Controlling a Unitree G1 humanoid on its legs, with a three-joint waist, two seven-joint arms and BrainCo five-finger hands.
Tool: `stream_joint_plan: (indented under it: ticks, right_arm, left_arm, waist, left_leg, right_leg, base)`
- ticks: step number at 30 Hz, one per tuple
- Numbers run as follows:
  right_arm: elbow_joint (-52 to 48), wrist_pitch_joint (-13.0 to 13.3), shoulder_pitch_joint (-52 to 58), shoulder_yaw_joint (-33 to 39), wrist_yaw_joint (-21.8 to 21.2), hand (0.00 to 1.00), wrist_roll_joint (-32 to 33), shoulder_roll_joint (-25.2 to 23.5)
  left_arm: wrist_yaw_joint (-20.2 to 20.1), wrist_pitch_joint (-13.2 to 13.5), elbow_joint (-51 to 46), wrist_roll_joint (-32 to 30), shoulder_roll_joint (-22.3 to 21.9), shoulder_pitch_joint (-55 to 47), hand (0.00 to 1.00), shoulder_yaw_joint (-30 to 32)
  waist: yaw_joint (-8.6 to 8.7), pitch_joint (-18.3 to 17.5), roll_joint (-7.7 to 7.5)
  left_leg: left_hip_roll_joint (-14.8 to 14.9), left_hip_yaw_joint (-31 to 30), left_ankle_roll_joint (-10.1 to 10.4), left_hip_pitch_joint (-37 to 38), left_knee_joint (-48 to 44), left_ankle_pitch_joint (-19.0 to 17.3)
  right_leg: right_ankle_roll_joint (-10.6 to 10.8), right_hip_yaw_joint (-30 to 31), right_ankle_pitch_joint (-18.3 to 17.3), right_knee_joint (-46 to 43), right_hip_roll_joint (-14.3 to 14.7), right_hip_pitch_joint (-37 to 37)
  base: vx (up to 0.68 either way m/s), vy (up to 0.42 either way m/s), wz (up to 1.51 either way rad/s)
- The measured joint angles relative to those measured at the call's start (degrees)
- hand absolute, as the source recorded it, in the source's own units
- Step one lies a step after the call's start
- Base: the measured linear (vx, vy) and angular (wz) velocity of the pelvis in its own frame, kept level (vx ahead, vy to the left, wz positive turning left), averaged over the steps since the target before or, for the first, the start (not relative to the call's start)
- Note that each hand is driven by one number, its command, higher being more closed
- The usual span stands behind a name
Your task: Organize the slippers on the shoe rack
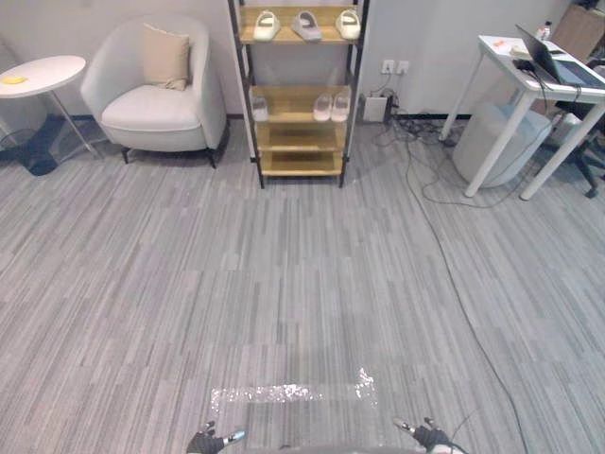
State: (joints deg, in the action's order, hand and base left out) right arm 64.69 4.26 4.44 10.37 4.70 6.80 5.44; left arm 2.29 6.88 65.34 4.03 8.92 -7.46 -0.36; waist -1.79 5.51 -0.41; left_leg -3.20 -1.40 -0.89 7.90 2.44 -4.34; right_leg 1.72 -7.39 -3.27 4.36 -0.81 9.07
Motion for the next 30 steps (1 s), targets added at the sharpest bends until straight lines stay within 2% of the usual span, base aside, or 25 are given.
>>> stream_joint_plan:
  ticks: [4,6,8,9,10,11,12,13,16,17,18,19,20,21,22,23,24,25,26,28,29,30]
  right_arm:
    - [0.0,0.0,-0.2,0.0,0.0,0.00,0.0,-0.1]
    - [0.0,0.0,-1.1,0.1,0.0,0.00,0.1,-0.5]
    - [-0.2,0.6,-2.3,0.2,0.1,0.00,0.4,-0.8]
    - [-0.4,0.7,-2.4,0.2,0.1,0.00,0.5,-1.1]
    - [-1.1,0.9,-2.4,0.1,0.3,0.00,0.6,-2.1]
    - [-1.4,1.0,-2.4,0.3,0.4,0.00,0.8,-2.7]
    - [-1.6,1.0,-2.6,0.2,0.5,0.00,1.0,-2.7]
    - [-1.7,0.8,-2.5,0.2,0.8,0.00,2.0,-2.8]
    - [-2.1,0.8,-2.9,0.6,1.0,0.00,2.3,-2.9]
    - [-2.3,0.8,-3.4,0.7,1.0,0.00,2.3,-2.9]
    - [-2.3,0.8,-3.8,0.6,1.1,0.00,2.3,-2.9]
    - [-2.3,0.8,-4.0,0.6,1.2,0.00,2.3,-2.9]
    - [-1.9,0.8,-4.8,0.4,1.2,0.00,2.3,-3.0]
    - [-1.9,0.8,-5.9,0.2,1.2,0.00,2.3,-3.6]
    - [-1.9,0.8,-6.1,0.1,1.1,0.00,2.2,-4.2]
    - [-2.3,0.7,-6.9,0.2,1.0,0.00,2.1,-5.7]
    - [-2.6,0.7,-6.9,0.1,0.9,0.00,2.1,-6.4]
    - [-2.7,0.7,-6.8,0.1,0.9,0.00,2.0,-7.2]
    - [-2.7,0.7,-6.6,0.2,0.8,0.00,1.9,-7.6]
    - [-3.3,0.7,-5.8,0.2,0.4,0.00,1.7,-7.8]
    - [-3.3,0.6,-5.2,0.3,0.1,0.00,1.1,-7.7]
    - [-3.4,0.5,-4.8,0.3,0.1,0.00,0.6,-7.6]
  left_arm:
    - [0.1,0.0,0.0,0.0,-0.1,0.0,0.00,0.6]
    - [0.3,0.0,-0.1,0.0,0.1,0.6,0.00,1.2]
    - [0.3,-0.1,-1.0,0.1,-0.3,1.2,0.00,2.5]
    - [0.3,-0.1,-1.4,0.1,-0.5,1.2,0.00,3.4]
    - [0.3,-0.2,-3.1,0.3,-0.9,1.1,0.00,5.8]
    - [0.6,-0.2,-4.5,0.6,-1.8,0.9,0.00,7.3]
    - [0.9,-0.2,-4.6,0.8,-1.9,0.9,0.00,7.6]
    - [1.4,-0.1,-5.1,2.0,-2.5,0.5,0.00,8.4]
    - [1.7,0.0,-5.4,4.5,-2.8,0.2,0.00,8.5]
    - [2.1,0.0,-5.4,5.1,-3.3,0.2,0.00,10.0]
    - [2.5,0.1,-5.5,5.3,-3.7,0.1,0.00,11.0]
    - [2.5,0.1,-5.5,5.4,-4.0,0.1,0.00,11.0]
    - [2.5,0.1,-5.5,6.2,-4.5,0.0,0.00,11.1]
    - [2.5,0.2,-5.7,6.6,-4.7,-0.3,0.00,12.5]
    - [2.5,0.3,-5.7,6.9,-4.6,-0.2,0.00,13.0]
    - [2.5,0.4,-6.3,7.3,-4.4,0.2,0.00,13.5]
    - [2.5,0.4,-6.8,7.3,-4.4,0.2,0.00,14.1]
    - [2.5,0.3,-7.0,7.2,-4.4,-0.1,0.00,14.7]
    - [2.5,0.2,-7.0,7.1,-4.0,-0.1,0.00,14.5]
    - [2.5,0.2,-7.4,6.6,-3.5,0.0,0.00,13.3]
    - [2.5,-0.1,-7.4,6.2,-3.0,0.3,0.00,12.4]
    - [2.5,-0.1,-7.4,6.2,-2.9,0.4,0.00,12.2]
  waist:
    - [0.05,0.0,-0.11]
    - [0.23,0.8,-0.41]
    - [0.16,3.1,-0.11]
    - [-0.08,3.3,-0.14]
    - [-0.34,3.9,-0.33]
    - [-0.93,4.3,0.10]
    - [-1.34,4.7,0.19]
    - [-1.80,5.0,0.08]
    - [-1.94,5.0,0.17]
    - [-2.05,5.2,0.06]
    - [-2.66,5.4,-0.01]
    - [-3.22,5.5,0.30]
    - [-4.79,5.6,0.72]
    - [-5.85,5.1,0.50]
    - [-6.05,5.2,-0.01]
    - [-6.59,5.4,-1.28]
    - [-7.13,5.0,-1.94]
    - [-7.32,4.5,-2.64]
    - [-7.30,3.8,-3.27]
    - [-7.44,3.3,-3.91]
    - [-7.27,3.2,-4.10]
    - [-7.18,3.2,-4.06]
  left_leg:
    - [0.0,-0.1,-0.1,-0.8,0.1,0.0]
    - [0.0,-0.1,0.2,-3.8,-4.4,-2.0]
    - [1.4,0.5,1.9,-9.5,-19.1,-8.7]
    - [1.8,0.8,2.7,-11.1,-22.9,-9.6]
    - [2.7,2.3,3.4,-15.7,-34.1,-9.9]
    - [4.3,3.7,3.6,-19.9,-43.0,-9.3]
    - [4.7,4.2,3.2,-21.0,-45.9,-9.6]
    - [5.9,5.3,2.2,-23.1,-48.4,-11.8]
    - [5.8,5.5,2.5,-26.2,-39.2,-11.8]
    - [4.6,4.8,2.8,-27.7,-31.8,-9.1]
    - [3.2,3.1,4.0,-28.0,-23.0,-5.0]
    - [3.2,2.5,4.5,-27.9,-19.6,-2.9]
    - [3.1,3.2,6.1,-27.8,-18.9,3.3]
    - [2.0,4.8,2.2,-29.0,-22.0,0.9]
    - [1.8,5.7,1.3,-29.8,-23.6,-0.7]
    - [1.0,7.5,-0.4,-30.1,-26.1,-3.5]
    - [0.4,8.3,-0.8,-29.5,-27.1,-5.0]
    - [-0.4,9.1,-2.1,-28.2,-27.5,-6.1]
    - [-1.1,9.6,-3.3,-26.2,-27.5,-7.6]
    - [-2.0,9.6,-4.0,-22.4,-27.1,-10.4]
    - [-2.5,9.4,-4.1,-19.0,-26.5,-12.3]
    - [-2.6,9.3,-3.9,-17.2,-26.0,-12.8]
  right_leg:
    - [0.0,-0.2,-0.2,-0.3,-0.1,-0.8]
    - [-0.3,-0.5,-0.8,-1.8,-0.1,-2.0]
    - [-1.8,-0.9,-3.0,-4.8,1.0,-2.6]
    - [-2.5,-0.7,-3.9,-5.4,1.2,-2.7]
    - [-3.5,-0.5,-6.0,-7.6,1.5,-2.9]
    - [-4.0,0.1,-7.0,-9.0,2.1,-2.3]
    - [-4.4,0.2,-7.4,-9.6,2.1,-1.8]
    - [-4.7,0.6,-8.7,-10.5,1.9,-0.9]
    - [-4.2,1.7,-10.1,-10.7,0.5,-0.8]
    - [-3.1,2.3,-10.9,-10.9,-1.1,-1.0]
    - [-1.8,3.4,-11.9,-11.0,-2.8,-1.2]
    - [-1.3,4.3,-12.3,-10.8,-3.2,-1.1]
    - [-0.4,7.3,-13.0,-9.4,-4.1,-0.6]
    - [0.6,8.8,-13.5,-8.7,-5.3,-0.3]
    - [1.2,9.3,-13.7,-10.2,-5.9,-0.6]
    - [1.8,10.2,-14.6,-16.0,-7.2,-1.7]
    - [2.9,10.3,-14.6,-19.0,-8.0,-2.2]
    - [4.3,10.2,-14.3,-21.8,-8.8,-2.2]
    - [6.6,10.2,-13.3,-27.7,-9.2,-3.0]
    - [12.0,11.6,-7.8,-42.4,-9.0,-7.7]
    - [13.5,11.8,-2.9,-54.8,-9.3,-12.2]
    - [12.8,11.1,-2.4,-59.6,-9.5,-14.1]
  base:
    - [0.00,-0.007,0.02]
    - [0.00,-0.020,0.06]
    - [-0.05,-0.025,0.02]
    - [-0.09,-0.036,-0.03]
    - [-0.07,-0.044,-0.12]
    - [-0.01,-0.035,-0.15]
    - [0.07,-0.002,-0.17]
    - [0.11,0.023,-0.06]
    - [0.16,0.092,-0.13]
    - [0.28,0.192,-0.29]
    - [0.30,0.215,-0.39]
    - [0.32,0.276,-0.70]
    - [0.40,0.315,-0.83]
    - [0.42,0.307,-0.79]
    - [0.62,0.298,-0.55]
    - [0.54,0.216,-0.39]
    - [0.64,0.251,-0.37]
    - [0.48,0.199,-0.22]
    - [0.56,0.223,-0.12]
    - [0.46,0.168,-0.12]
    - [0.36,0.115,-0.13]
    - [0.46,0.121,-0.12]
